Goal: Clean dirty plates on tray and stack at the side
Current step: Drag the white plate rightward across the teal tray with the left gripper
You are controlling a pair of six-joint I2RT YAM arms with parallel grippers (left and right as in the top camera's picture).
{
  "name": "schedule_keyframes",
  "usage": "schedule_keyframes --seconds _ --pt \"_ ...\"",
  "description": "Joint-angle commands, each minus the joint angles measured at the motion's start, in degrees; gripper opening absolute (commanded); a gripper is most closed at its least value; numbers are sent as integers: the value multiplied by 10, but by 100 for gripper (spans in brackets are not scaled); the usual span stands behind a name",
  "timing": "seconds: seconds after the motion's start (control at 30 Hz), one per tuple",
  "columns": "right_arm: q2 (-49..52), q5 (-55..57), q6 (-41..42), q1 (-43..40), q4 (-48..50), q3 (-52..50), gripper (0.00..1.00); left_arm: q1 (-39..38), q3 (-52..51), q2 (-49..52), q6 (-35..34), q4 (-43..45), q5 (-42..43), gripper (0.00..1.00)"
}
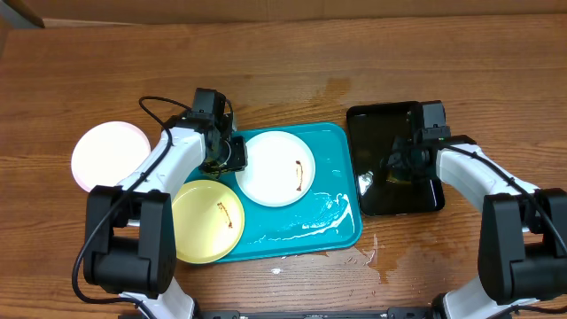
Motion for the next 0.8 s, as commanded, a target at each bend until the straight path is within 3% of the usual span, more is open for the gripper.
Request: schedule_keyframes --seconds 0.0,0.1,0.13,0.23,0.33,0.43,0.63,0.77 --pt "4 -5 2 -2 -2 -4 29 -24 -5 -7 -8 5 6 22" --pt "4 -5 2 -2 -4 -4 28 -41 -5 -7 -11 5 3 10" --pt "4 -6 2 -2 -5 -4 35 -45 -5 -7 -21 4 -2 8" --pt "4 -18 2 -2 -4 -4 51 -61 -5 -7 -41 2 -17 9" --pt "4 -17 2 -2 -5 -4 53 -75 -5 -7 -51 2 -25 22" --pt "4 -17 2 -2 -5 -4 54 -83 -5 -7 -52 0 -26 24" --pt "4 -18 2 -2 -10 -4 54 -95 -22 -7 -76 1 -46 26" --pt "4 -29 2 -2 -13 -4 59 -101 -41 -7 -81 17 -45 21"
